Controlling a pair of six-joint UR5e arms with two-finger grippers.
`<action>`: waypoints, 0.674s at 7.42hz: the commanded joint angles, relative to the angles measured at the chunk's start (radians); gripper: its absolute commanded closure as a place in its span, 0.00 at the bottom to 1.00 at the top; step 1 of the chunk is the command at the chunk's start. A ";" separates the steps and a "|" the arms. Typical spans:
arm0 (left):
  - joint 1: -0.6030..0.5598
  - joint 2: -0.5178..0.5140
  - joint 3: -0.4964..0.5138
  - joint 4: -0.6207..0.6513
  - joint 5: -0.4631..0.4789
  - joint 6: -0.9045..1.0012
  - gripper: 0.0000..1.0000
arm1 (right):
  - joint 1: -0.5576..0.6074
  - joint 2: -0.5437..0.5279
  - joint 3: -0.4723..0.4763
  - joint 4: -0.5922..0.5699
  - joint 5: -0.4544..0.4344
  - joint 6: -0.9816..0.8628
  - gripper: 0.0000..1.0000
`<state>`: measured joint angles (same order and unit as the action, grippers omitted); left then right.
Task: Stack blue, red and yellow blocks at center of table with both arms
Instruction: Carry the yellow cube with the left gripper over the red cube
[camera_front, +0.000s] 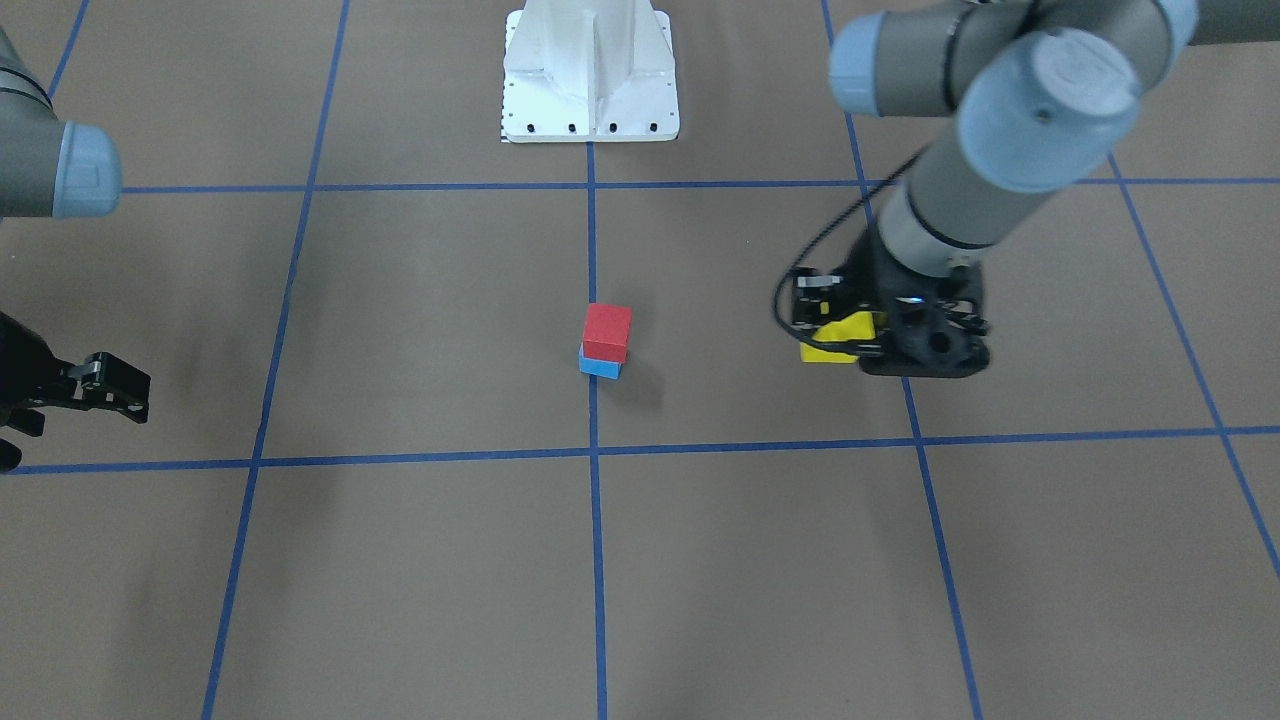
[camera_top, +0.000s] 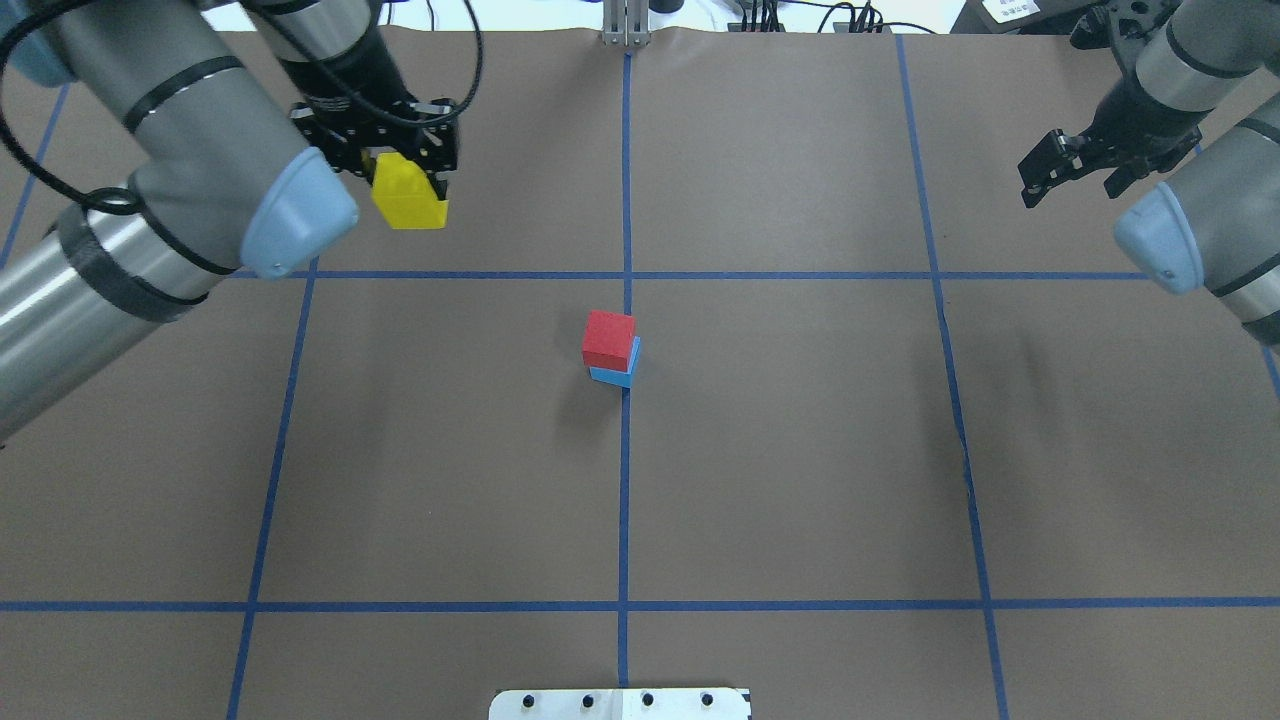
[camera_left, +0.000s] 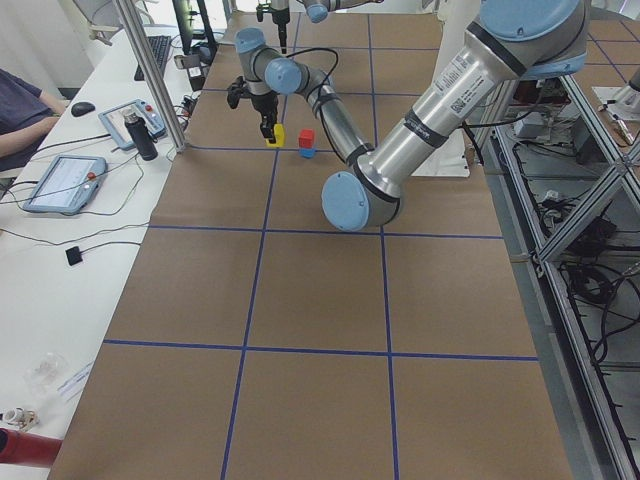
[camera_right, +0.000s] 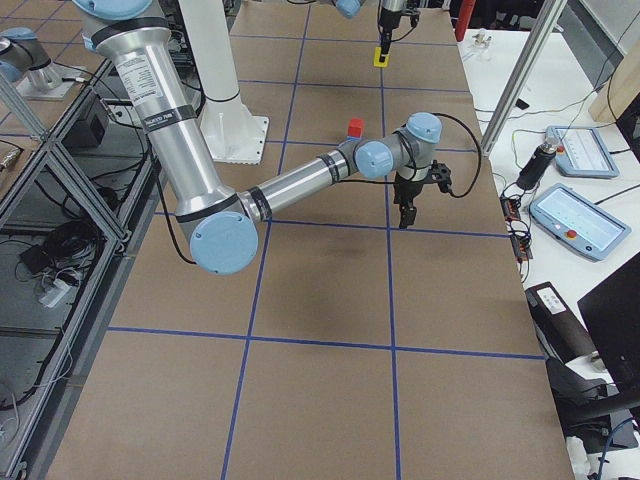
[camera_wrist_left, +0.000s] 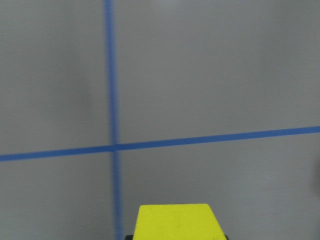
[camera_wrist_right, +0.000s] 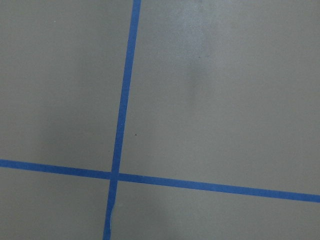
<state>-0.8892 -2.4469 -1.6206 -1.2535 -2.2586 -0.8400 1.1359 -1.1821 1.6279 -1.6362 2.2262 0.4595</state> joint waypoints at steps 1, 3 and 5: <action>0.166 -0.116 0.061 -0.001 0.121 -0.106 1.00 | 0.013 -0.001 0.000 -0.001 0.004 0.001 0.01; 0.257 -0.116 0.094 -0.044 0.146 -0.169 1.00 | 0.015 -0.004 0.001 -0.001 0.019 0.001 0.01; 0.269 -0.116 0.166 -0.148 0.171 -0.214 1.00 | 0.015 -0.005 0.001 -0.001 0.021 0.001 0.01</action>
<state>-0.6329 -2.5634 -1.4982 -1.3427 -2.0997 -1.0315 1.1502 -1.1863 1.6289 -1.6369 2.2450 0.4602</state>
